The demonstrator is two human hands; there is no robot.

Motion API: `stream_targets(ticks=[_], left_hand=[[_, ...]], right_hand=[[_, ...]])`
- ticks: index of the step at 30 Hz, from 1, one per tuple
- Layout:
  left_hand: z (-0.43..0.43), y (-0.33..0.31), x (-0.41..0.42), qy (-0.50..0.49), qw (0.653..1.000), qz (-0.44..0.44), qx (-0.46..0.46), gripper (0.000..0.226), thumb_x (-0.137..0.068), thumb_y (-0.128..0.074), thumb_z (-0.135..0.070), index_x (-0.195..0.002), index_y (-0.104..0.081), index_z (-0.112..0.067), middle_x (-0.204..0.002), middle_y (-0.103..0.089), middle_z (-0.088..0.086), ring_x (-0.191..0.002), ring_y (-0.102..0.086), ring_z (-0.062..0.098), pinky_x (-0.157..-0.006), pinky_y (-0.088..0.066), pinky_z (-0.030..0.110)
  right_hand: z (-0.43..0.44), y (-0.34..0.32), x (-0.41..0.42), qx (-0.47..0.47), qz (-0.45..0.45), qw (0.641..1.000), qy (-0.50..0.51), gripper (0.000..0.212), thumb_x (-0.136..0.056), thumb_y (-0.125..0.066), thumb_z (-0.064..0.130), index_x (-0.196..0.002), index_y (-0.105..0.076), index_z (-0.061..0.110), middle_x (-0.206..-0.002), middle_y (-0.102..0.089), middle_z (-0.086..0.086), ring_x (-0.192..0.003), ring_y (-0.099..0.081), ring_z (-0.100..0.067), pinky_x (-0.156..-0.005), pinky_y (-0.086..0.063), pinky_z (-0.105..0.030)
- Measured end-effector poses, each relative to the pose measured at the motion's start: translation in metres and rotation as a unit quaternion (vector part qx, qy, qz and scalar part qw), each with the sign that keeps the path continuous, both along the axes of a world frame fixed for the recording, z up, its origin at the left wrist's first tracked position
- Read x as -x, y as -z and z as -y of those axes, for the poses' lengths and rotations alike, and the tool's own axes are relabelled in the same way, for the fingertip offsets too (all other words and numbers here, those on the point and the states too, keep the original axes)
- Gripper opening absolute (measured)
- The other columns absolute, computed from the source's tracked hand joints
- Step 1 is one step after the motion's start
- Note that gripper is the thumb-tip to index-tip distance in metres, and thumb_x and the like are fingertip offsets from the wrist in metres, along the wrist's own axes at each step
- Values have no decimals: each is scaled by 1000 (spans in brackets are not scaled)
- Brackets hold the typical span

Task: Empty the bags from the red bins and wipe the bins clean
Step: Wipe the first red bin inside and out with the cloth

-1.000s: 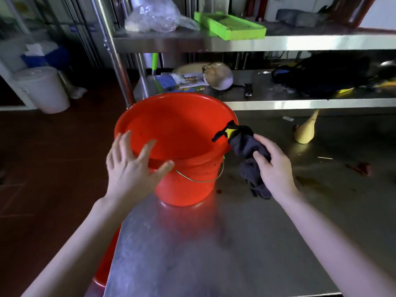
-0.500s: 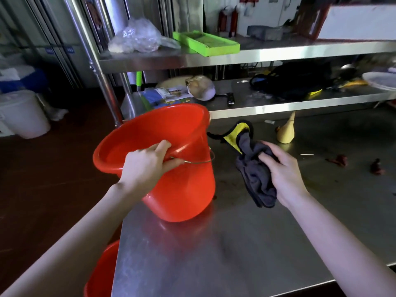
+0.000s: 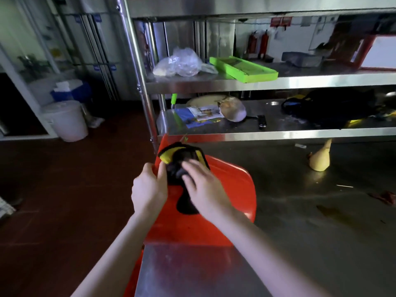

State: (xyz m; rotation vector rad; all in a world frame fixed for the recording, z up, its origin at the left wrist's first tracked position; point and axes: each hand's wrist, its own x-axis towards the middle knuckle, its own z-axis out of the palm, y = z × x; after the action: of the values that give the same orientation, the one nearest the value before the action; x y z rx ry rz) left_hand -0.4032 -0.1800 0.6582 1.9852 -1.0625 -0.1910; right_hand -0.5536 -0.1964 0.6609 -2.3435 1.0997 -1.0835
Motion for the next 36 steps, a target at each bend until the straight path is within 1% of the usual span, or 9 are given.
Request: stream_targets(ticks=[4, 6, 9, 13, 19, 24, 29, 33, 36], left_hand=[[-11, 19, -14, -1, 996, -87, -3, 48, -96, -36, -58, -86, -52, -14, -77, -62, 9, -70, -60, 28, -60, -43, 36], [-11, 21, -18, 1, 996, -86, 2, 45, -96, -35, -58, -81, -47, -17, -73, -61, 9, -60, -56, 22, -52, -37, 33], [-4, 19, -18, -5, 997, -76, -13, 45, -95, -33, -60, -85, -48, -19, -73, -62, 9, -63, -58, 24, -55, -39, 35], [0, 18, -22, 5, 997, -82, -16, 43, -95, -33, -62, -112, -53, -28, -71, -64, 3, -65, -62, 21, -60, -45, 34], [7, 13, -23, 9, 994, -102, -31, 38, -94, -31, -59, -119, -50, -37, -74, -63, -5, -72, -59, 15, -75, -47, 38], [17, 11, -29, 11, 991, -127, -43, 30, -95, -35, -57, -109, -51, -36, -79, -62, 1, -84, -60, 30, -80, -48, 41], [12, 18, -31, -7, 992, -125, -7, 33, -93, -39, -61, -108, -56, -37, -70, -65, -2, -68, -63, 14, -57, -45, 29], [12, 19, -28, -15, 994, -112, 1, 38, -93, -36, -64, -112, -56, -38, -66, -66, -1, -60, -64, 13, -59, -52, 33], [9, 21, -25, -27, 995, -94, 11, 41, -93, -33, -64, -114, -56, -37, -64, -65, -3, -58, -63, 11, -57, -49, 31]], right_hand=[[4, 19, -30, 68, -176, 982, -29, 46, -99, -42, 41, -139, -51, 20, -148, -46, 1, -143, -32, -19, -118, -22, -44], [12, 20, -34, 56, -168, 984, -28, 47, -100, -39, 40, -141, -49, 21, -148, -46, 1, -143, -32, -18, -118, -23, -42], [19, 23, -36, 51, -163, 985, -7, 47, -97, -40, 36, -142, -47, 23, -146, -49, 2, -140, -37, -19, -116, -30, -40], [41, 35, 0, 58, -136, 985, 84, 40, -92, -50, 32, -126, -63, 18, -132, -60, -2, -123, -55, -24, -105, -44, -39], [92, 37, 55, -72, -196, 953, 221, 36, -96, -38, 44, -122, -59, 30, -125, -64, 3, -113, -58, -25, -93, -45, -37], [38, 31, -53, 45, -180, 979, 88, 50, -91, -36, 48, -134, -55, 31, -138, -55, 5, -131, -48, -25, -110, -33, -49], [29, 42, -48, 76, -157, 983, 62, 49, -93, -44, 47, -136, -55, 26, -142, -53, 0, -133, -47, -26, -110, -35, -51], [68, 44, 20, 15, -168, 975, 146, 45, -94, -43, 42, -129, -61, 22, -134, -60, -2, -122, -55, -27, -103, -41, -43], [103, 36, 57, -123, -208, 953, 183, 37, -97, -40, 41, -128, -55, 28, -132, -60, 0, -119, -54, -28, -100, -40, -39]])
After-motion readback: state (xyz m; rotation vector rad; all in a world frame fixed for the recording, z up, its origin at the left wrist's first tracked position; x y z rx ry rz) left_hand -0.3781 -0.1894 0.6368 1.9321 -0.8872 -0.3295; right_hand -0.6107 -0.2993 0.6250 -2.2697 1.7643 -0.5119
